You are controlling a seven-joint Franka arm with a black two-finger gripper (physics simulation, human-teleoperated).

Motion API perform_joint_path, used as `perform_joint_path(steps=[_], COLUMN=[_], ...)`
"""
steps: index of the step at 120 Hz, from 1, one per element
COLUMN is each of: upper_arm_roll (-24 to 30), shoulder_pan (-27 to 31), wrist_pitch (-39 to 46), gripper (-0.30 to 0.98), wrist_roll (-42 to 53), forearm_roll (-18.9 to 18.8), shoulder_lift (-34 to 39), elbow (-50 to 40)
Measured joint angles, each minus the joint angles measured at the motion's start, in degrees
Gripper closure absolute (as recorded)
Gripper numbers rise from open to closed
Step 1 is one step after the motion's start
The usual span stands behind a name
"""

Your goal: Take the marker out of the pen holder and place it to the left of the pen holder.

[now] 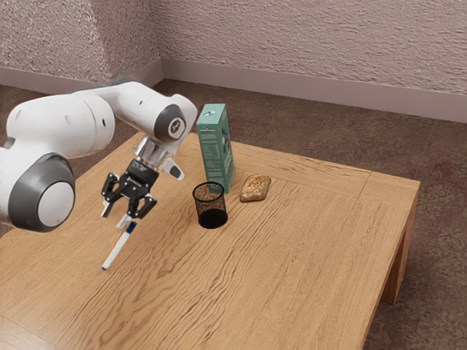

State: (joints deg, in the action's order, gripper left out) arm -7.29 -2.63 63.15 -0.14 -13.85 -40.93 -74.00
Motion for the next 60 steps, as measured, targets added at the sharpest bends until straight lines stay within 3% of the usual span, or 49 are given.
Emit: perform_joint_path(steps=[30,36,48,60], upper_arm_roll=[1.02,1.89,2.98,3.45], shoulder_pan=[0.41,0.37,0.21,-0.45], wrist_pitch=[3.24,5.45,12.58,17.4], gripper=[0.11,0.09,0.06,0.04], wrist_roll=[-0.36,-0.4,-0.41,-0.3], forearm_roll=[0.87,2.14,4.78,6.64], shoulder_lift=[3.09,10.03,30.85,39.06], elbow=[-1.16,-4.17,-16.89,-20.02])
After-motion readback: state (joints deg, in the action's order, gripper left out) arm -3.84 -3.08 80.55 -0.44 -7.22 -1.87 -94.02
